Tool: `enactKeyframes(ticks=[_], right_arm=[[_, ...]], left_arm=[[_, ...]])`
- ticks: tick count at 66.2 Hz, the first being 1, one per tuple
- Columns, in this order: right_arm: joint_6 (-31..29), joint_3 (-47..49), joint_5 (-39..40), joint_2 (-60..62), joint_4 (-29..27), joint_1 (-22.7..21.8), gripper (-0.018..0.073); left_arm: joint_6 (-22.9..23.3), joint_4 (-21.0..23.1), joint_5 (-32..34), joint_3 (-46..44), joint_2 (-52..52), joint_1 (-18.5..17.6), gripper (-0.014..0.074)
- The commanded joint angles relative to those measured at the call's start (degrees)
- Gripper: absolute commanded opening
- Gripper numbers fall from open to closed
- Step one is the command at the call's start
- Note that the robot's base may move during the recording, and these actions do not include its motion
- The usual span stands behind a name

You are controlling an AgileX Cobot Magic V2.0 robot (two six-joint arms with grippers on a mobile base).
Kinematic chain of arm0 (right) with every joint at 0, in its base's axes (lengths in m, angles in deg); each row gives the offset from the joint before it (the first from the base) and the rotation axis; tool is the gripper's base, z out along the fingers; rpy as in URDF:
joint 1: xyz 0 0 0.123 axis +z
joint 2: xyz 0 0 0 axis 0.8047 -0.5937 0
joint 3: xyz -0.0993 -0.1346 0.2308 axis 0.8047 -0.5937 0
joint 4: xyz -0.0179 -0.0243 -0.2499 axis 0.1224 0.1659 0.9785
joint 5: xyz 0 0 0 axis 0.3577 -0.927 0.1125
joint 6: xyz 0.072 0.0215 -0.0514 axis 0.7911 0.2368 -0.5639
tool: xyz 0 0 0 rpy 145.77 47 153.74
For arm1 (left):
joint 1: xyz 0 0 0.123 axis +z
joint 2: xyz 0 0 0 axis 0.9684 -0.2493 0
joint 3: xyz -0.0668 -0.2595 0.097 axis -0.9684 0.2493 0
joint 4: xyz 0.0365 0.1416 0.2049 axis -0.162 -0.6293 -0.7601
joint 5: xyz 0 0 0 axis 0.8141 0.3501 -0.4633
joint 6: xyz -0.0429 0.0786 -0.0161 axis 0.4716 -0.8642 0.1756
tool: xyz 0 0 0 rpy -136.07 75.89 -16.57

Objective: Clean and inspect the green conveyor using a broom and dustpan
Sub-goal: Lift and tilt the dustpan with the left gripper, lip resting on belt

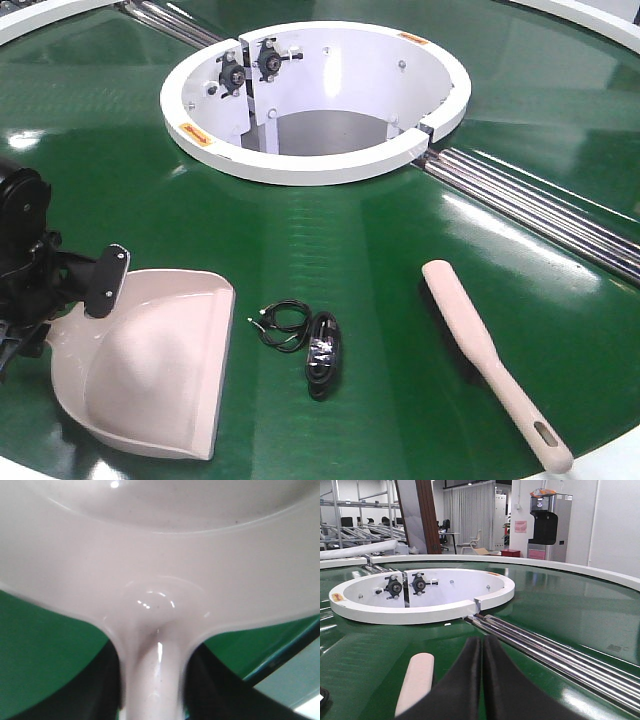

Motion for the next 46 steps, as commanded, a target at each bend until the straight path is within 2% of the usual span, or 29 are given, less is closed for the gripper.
enactKeyframes(ticks=[1,8,14,29,39,46], right_arm=[[-0.1,-0.2,4.0,0.6,0.4,0.1,-0.0008],[-0.1,-0.2,4.0,0.6,0.4,0.1,-0.0008],[-0.1,-0.2,4.0,0.6,0.4,0.1,-0.0008],[-0.1,-0.2,4.0,0.6,0.4,0.1,-0.0008],[-0.1,-0.2,4.0,0.6,0.4,0.1,-0.0008],[-0.1,-0.2,4.0,0.6,0.4,0.1,-0.0008]], left_arm=[[0.1,-2.3,-1.4,-1.3,2.2,0.2,-0.0008],[0.3,-4.4,-4.3,-1.4,2.2,0.2,-0.0008],[0.5,-4.4,-6.2,-1.4,2.2,0.2,-0.0008],[2.0,-4.3,-6.0,-2.0,3.3,-1.0,-0.0008],[7.6,-4.4,-5.9,-5.8,3.4,-1.0,-0.0008],[8.2,-4.4,-6.5,-7.7,3.4,-1.5,-0.0008]])
